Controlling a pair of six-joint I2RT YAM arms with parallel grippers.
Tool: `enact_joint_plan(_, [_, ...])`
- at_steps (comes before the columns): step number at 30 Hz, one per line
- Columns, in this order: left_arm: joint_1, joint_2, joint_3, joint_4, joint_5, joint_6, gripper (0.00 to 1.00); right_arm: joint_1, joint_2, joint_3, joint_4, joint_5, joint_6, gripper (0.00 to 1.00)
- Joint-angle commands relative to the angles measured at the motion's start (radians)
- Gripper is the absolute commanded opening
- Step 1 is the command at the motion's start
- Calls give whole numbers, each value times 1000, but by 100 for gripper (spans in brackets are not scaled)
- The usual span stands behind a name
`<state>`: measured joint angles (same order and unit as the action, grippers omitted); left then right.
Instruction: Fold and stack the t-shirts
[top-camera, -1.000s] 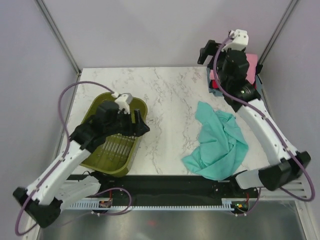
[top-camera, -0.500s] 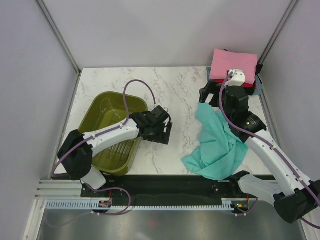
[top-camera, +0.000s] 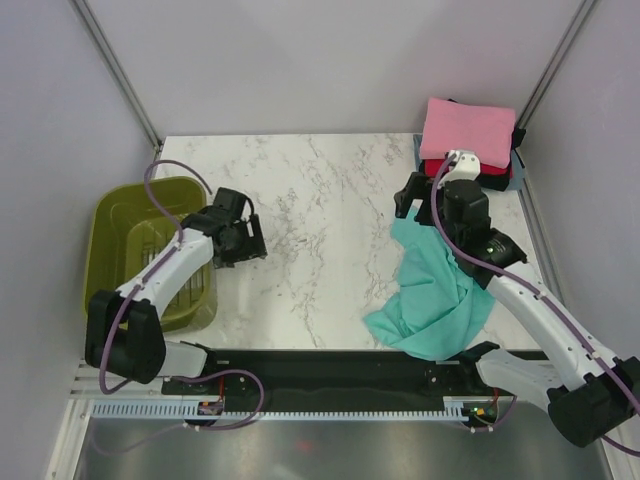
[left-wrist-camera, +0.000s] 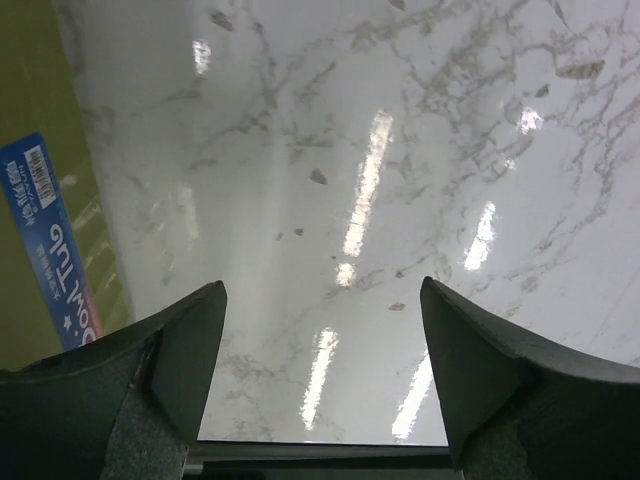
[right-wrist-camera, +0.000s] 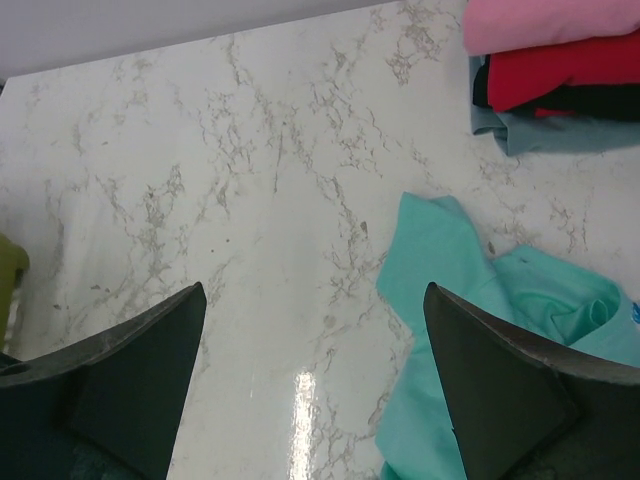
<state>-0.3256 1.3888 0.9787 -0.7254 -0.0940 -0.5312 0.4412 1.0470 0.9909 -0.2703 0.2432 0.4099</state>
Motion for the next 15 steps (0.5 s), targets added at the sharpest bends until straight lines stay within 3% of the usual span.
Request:
enact_joint_plan(1, [106, -71, -18, -49, -9, 118, 86, 1, -28, -26, -10, 13, 12, 98])
enact_joint_plan(3, [167, -118, -46, -55, 6, 181, 87, 1, -38, -37, -27, 25, 7, 98])
enact_joint_plan(8, [233, -243, -95, -46, -15, 139, 87, 1, -67, -28, -156, 149, 23, 98])
enact_joint_plan(12, [392, -313, -112, -42, -6, 122, 90, -1, -62, -27, -334, 268, 128, 98])
enact_joint_plan(15, [425, -385, -140, -6, 52, 91, 91, -2, -71, -84, -388, 257, 200, 98])
